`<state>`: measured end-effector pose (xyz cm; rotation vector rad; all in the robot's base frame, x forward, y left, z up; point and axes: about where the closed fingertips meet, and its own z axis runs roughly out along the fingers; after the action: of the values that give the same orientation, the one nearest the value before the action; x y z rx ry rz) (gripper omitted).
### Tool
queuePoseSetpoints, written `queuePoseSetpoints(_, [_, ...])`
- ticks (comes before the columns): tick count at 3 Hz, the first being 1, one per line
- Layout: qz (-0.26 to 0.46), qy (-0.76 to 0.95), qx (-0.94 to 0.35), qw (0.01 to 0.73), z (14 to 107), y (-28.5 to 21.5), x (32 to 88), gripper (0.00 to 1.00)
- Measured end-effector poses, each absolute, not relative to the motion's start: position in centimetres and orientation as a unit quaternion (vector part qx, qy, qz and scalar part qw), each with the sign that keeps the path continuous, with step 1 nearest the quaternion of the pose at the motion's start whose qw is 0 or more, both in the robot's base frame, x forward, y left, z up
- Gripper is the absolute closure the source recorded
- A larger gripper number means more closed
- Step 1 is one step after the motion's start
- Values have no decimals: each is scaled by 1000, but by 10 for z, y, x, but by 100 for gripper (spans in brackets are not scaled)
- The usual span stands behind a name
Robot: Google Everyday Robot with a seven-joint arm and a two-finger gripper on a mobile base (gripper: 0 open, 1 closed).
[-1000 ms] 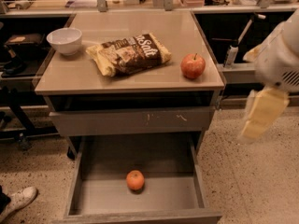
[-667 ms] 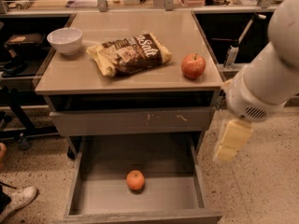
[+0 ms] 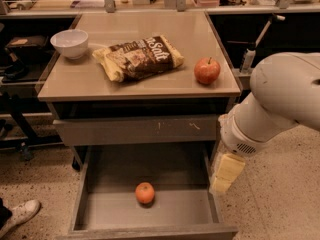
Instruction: Pick orange from middle drawer and place on counter
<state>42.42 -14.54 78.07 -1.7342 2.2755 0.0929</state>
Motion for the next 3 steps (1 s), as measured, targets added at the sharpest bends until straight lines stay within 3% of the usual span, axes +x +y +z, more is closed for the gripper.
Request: queuePoseSetpoints(3, [172,805,-525,217,638,-50,460,0])
